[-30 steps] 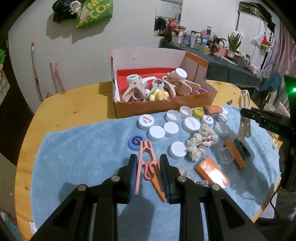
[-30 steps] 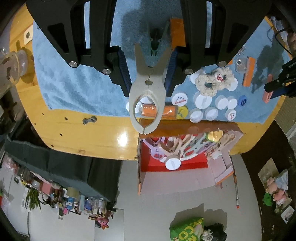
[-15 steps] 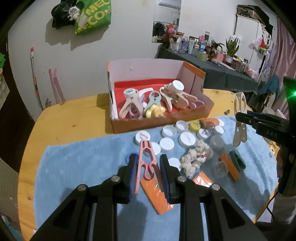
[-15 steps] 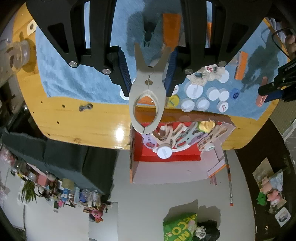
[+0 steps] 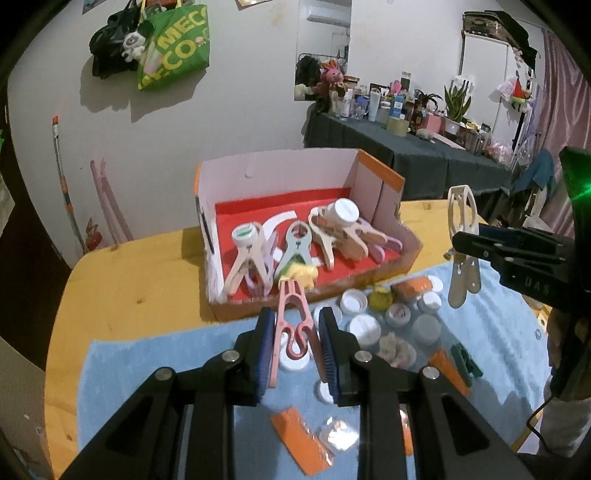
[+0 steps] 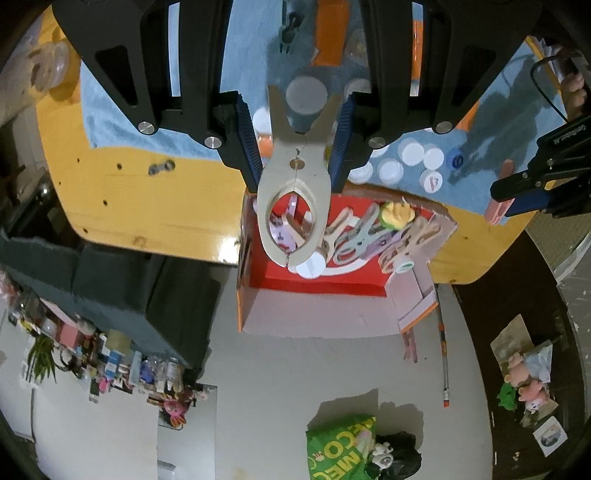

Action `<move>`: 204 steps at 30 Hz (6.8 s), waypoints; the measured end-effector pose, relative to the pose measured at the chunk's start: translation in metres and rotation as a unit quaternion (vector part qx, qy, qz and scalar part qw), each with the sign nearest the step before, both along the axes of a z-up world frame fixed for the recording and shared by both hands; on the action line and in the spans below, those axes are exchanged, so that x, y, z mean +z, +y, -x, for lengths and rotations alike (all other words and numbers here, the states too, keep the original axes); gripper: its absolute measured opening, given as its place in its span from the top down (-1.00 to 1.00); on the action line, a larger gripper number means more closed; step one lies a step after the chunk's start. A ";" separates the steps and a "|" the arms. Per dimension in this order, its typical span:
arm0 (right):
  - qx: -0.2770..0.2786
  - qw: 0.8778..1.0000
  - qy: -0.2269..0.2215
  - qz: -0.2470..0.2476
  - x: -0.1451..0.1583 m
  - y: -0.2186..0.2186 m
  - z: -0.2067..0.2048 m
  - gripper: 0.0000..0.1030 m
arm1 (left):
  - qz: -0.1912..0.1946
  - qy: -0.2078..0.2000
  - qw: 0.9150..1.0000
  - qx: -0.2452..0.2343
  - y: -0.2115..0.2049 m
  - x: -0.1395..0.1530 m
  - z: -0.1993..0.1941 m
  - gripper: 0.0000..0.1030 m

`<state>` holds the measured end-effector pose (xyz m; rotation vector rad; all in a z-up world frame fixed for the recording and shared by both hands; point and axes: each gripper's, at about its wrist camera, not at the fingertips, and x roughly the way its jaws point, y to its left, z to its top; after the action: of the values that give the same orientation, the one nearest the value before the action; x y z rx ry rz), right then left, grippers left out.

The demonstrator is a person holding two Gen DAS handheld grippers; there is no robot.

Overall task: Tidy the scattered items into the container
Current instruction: 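Carry pink clothespin and cream clamp over the cardboard box with both grippers, then lower cream clamp into the box and open right gripper while left holds pink clothespin, then open left gripper to release the pink clothespin into the box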

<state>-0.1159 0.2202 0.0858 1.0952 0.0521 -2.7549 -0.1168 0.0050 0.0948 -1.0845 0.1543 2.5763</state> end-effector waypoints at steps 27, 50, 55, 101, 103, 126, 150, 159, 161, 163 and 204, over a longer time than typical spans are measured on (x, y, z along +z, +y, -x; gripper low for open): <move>0.020 0.999 -0.027 -0.040 0.005 -0.018 0.120 0.32 | 0.009 -0.045 0.999 -0.008 0.054 -0.024 0.135 0.48; 0.014 0.994 -0.086 -0.066 -0.035 -0.022 0.171 0.32 | 0.013 -0.099 0.995 0.007 0.062 -0.067 0.173 0.48; 0.019 0.993 -0.094 -0.064 -0.038 -0.023 0.173 0.32 | 0.014 -0.108 0.994 0.009 0.061 -0.073 0.177 0.48; 0.025 0.992 -0.110 -0.065 -0.054 -0.031 0.150 0.32 | 0.017 -0.119 0.993 0.008 0.062 -0.080 0.174 0.48; 0.024 0.992 -0.110 -0.065 -0.054 -0.031 0.151 0.32 | 0.016 -0.119 0.993 0.008 0.062 -0.080 0.174 0.48; 0.017 0.991 -0.116 -0.060 -0.058 -0.029 0.153 0.32 | 0.019 -0.118 0.993 0.006 0.063 -0.081 0.174 0.48; 0.014 0.990 -0.130 -0.046 -0.063 -0.025 0.156 0.28 | 0.022 -0.113 0.993 0.003 0.064 -0.078 0.171 0.34; 0.012 0.990 -0.134 -0.044 -0.064 -0.025 0.156 0.22 | 0.022 -0.111 0.994 0.002 0.064 -0.077 0.170 0.25; 0.011 0.990 -0.136 -0.045 -0.064 -0.025 0.156 0.16 | 0.023 -0.112 0.993 0.001 0.064 -0.077 0.170 0.25; 0.008 0.990 -0.134 -0.045 -0.065 -0.024 0.157 0.05 | 0.022 -0.112 0.993 0.001 0.064 -0.077 0.170 0.25; -0.011 0.992 -0.119 -0.045 -0.055 -0.015 0.155 -0.22 | 0.020 -0.088 0.996 -0.004 0.065 -0.063 0.162 0.06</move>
<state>-0.2705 0.2054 0.0308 1.4491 0.1344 -2.6414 -0.2793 0.0703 0.0321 -1.3160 0.1671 2.4645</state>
